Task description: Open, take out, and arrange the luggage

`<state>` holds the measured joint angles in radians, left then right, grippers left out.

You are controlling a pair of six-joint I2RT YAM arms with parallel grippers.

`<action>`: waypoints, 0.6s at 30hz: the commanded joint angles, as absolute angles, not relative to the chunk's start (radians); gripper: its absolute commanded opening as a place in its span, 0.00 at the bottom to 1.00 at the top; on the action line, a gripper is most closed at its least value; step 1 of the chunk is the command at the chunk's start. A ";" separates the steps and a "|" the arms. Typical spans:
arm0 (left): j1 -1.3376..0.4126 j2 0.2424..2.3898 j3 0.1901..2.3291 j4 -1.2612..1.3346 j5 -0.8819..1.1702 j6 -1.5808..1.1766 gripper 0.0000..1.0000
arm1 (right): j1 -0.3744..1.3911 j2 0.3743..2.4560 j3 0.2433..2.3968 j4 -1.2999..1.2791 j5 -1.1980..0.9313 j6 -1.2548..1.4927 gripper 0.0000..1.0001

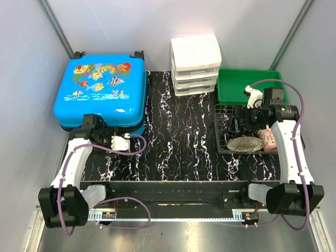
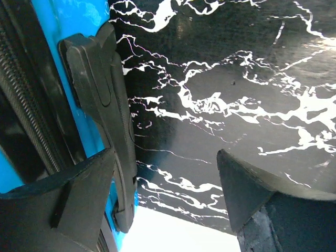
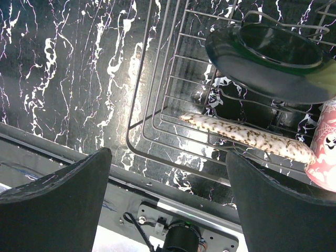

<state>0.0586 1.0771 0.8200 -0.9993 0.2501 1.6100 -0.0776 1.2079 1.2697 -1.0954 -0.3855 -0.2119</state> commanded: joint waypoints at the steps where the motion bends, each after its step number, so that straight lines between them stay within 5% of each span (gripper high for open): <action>1: 0.063 1.086 0.761 -0.823 0.272 1.672 0.82 | -0.081 1.207 1.295 -1.101 -0.391 -0.233 1.00; 18: 0.078 1.109 0.594 -0.566 0.249 1.663 0.74 | -0.080 1.235 1.292 -1.100 -0.408 -0.222 1.00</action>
